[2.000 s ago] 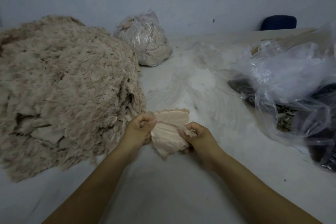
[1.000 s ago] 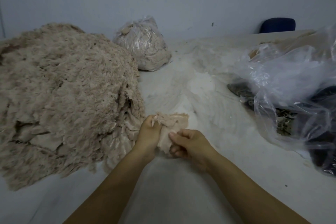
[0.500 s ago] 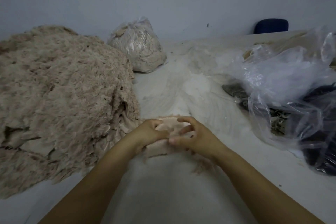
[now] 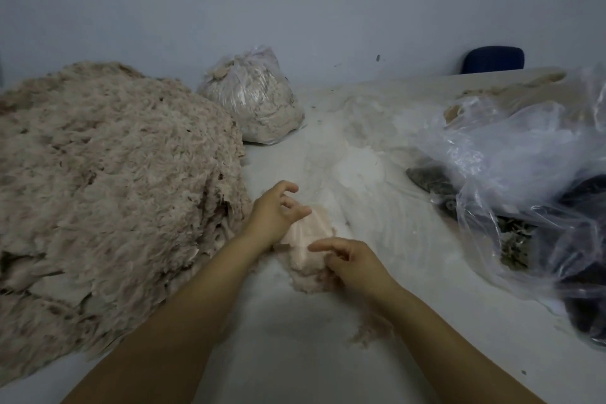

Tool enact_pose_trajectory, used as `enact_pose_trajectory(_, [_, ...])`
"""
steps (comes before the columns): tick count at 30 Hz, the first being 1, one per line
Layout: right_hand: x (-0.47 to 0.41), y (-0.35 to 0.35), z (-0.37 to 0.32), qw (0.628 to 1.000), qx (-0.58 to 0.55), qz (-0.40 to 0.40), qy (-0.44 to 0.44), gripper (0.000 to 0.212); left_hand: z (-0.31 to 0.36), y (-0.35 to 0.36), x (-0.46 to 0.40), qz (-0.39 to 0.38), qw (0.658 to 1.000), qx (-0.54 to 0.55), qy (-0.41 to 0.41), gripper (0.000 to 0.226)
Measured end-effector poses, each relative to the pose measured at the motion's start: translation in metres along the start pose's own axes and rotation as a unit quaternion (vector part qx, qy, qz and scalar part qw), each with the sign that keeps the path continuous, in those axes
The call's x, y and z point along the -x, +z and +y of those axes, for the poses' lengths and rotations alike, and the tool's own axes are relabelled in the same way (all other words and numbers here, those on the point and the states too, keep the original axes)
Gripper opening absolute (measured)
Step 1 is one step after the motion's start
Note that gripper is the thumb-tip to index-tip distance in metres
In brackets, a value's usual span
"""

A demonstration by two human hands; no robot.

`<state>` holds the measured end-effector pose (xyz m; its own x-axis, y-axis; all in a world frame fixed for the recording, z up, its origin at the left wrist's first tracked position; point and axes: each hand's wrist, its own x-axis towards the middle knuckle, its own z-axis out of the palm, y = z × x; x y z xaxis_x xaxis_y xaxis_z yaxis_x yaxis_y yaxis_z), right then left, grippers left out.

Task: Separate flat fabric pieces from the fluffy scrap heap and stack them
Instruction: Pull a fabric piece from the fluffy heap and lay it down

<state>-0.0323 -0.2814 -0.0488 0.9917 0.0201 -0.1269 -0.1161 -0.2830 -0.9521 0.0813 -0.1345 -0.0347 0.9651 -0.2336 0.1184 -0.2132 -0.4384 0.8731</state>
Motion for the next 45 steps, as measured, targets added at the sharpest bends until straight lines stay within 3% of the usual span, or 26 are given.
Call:
enact_pose_trajectory(1, [0.000, -0.002, 0.003, 0.998, 0.067, -0.004, -0.001, 0.020, -0.004, 0.003, -0.003, -0.023, 1.000, -0.015, -0.014, 0.041])
enact_pose_trajectory(3, [-0.001, -0.005, 0.009, 0.983, 0.180, -0.018, -0.022, 0.028, -0.020, 0.007, -0.005, -0.055, 0.994, -0.091, -0.018, 0.045])
enact_pose_trajectory(5, [-0.003, -0.007, 0.011, 0.977, 0.210, 0.009, -0.037, 0.032, -0.035, 0.005, -0.001, -0.066, 0.984, -0.163, 0.018, 0.040])
enact_pose_trajectory(7, [-0.006, -0.006, 0.009, 0.966, 0.251, 0.028, -0.052, 0.027, -0.047, 0.001, 0.006, -0.082, 0.981, -0.172, 0.046, 0.033])
enact_pose_trajectory(10, [-0.011, -0.002, 0.010, 0.937, 0.339, -0.048, -0.066, 0.034, -0.055, 0.000, 0.011, -0.080, 0.986, -0.134, 0.052, 0.031])
enact_pose_trajectory(13, [-0.014, -0.003, 0.012, 0.944, 0.309, -0.067, -0.095, 0.011, -0.054, 0.006, 0.009, -0.076, 0.996, -0.053, -0.004, 0.055])
enact_pose_trajectory(15, [-0.014, -0.008, 0.011, 0.958, 0.267, -0.050, -0.091, 0.007, -0.052, 0.013, 0.005, -0.089, 0.993, -0.073, -0.003, 0.060])
enact_pose_trajectory(18, [-0.013, -0.019, 0.007, 0.969, 0.232, 0.008, -0.080, 0.019, -0.044, 0.020, -0.001, -0.054, 0.997, -0.062, 0.010, 0.037])
enact_pose_trajectory(21, [-0.010, -0.024, 0.002, 0.978, 0.165, 0.064, -0.112, 0.019, -0.032, 0.018, -0.002, -0.016, 0.995, 0.096, -0.012, 0.012])
enact_pose_trajectory(23, [-0.004, -0.025, -0.001, 0.976, 0.146, 0.071, -0.144, 0.020, -0.028, 0.011, 0.001, -0.005, 0.987, 0.161, -0.016, 0.014])
enact_pose_trajectory(25, [0.003, -0.022, 0.003, 0.971, 0.169, 0.049, -0.162, 0.020, -0.033, 0.003, 0.006, -0.017, 0.994, 0.108, -0.012, 0.018])
enact_pose_trajectory(29, [0.010, -0.020, 0.018, 0.949, 0.270, -0.037, -0.159, 0.007, -0.050, -0.002, 0.024, -0.066, 0.984, -0.164, 0.015, 0.017])
enact_pose_trajectory(33, [0.005, -0.024, 0.027, 0.909, 0.363, -0.089, -0.186, 0.019, -0.045, -0.005, 0.033, -0.045, 0.983, -0.170, 0.062, 0.030])
enact_pose_trajectory(38, [-0.021, -0.051, 0.027, 0.894, 0.404, -0.001, -0.196, 0.016, -0.042, -0.043, 0.053, -0.002, 0.948, -0.294, 0.123, 0.017])
enact_pose_trajectory(42, [-0.017, -0.041, 0.039, 0.890, 0.380, 0.084, -0.240, 0.017, -0.050, -0.071, 0.084, -0.027, 0.870, -0.493, -0.015, 0.046])
enact_pose_trajectory(45, [0.005, -0.018, 0.047, 0.880, 0.362, 0.064, -0.301, 0.014, -0.055, -0.063, 0.104, -0.066, 0.856, -0.512, -0.019, 0.035])
